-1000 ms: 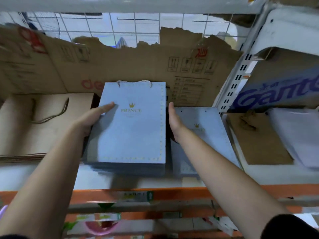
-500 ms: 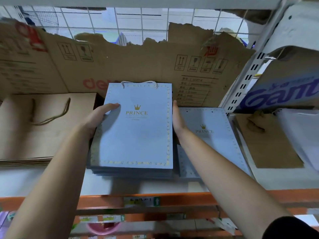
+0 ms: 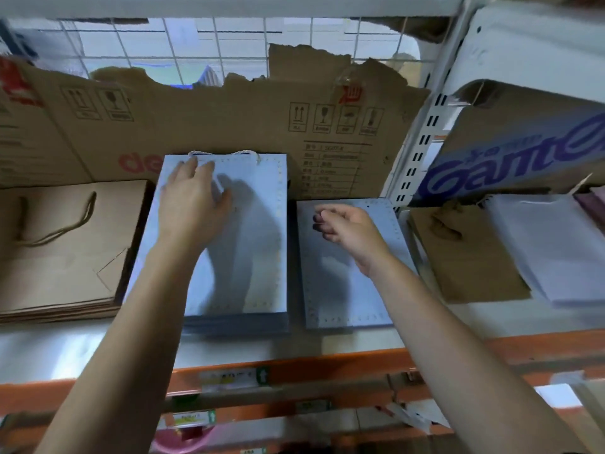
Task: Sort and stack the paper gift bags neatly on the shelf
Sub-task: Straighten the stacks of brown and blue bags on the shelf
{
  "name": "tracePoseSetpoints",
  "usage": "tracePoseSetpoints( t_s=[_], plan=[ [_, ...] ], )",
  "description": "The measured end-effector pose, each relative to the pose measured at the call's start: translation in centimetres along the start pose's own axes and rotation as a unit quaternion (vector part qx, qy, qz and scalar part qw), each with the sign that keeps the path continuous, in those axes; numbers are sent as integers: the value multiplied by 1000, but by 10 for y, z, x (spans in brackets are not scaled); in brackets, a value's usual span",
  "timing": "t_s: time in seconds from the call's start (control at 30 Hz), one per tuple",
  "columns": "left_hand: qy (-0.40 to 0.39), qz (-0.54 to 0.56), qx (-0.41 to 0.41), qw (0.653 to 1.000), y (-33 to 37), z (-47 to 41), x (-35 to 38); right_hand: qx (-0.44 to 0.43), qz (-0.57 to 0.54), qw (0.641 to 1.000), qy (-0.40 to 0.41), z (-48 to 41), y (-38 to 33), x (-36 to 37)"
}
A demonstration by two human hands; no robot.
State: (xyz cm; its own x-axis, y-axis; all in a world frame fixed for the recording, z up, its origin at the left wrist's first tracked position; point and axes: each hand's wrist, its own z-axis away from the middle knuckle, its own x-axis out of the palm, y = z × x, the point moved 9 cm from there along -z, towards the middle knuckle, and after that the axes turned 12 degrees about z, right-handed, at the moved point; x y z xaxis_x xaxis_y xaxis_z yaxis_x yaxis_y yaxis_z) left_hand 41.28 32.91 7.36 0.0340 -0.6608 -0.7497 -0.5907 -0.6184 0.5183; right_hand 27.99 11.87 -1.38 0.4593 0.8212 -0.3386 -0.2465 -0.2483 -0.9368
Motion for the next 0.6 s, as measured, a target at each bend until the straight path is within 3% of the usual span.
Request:
tracePoseSetpoints(
  t_s=[0.13, 0.3, 0.5, 0.6],
  plan=[
    [-38, -12, 67, 997, 78, 22, 37, -53, 102, 991, 68, 28, 20, -75],
    [-115, 42, 123, 985, 174, 62, 109, -41, 254, 960, 112, 70, 70, -170],
    [-235, 92, 72, 965, 250, 130, 212, 8, 436, 895, 96, 99, 140, -251],
    [-305, 97, 7, 947, 268, 159, 262, 12, 425, 903, 63, 105, 158, -271]
  ],
)
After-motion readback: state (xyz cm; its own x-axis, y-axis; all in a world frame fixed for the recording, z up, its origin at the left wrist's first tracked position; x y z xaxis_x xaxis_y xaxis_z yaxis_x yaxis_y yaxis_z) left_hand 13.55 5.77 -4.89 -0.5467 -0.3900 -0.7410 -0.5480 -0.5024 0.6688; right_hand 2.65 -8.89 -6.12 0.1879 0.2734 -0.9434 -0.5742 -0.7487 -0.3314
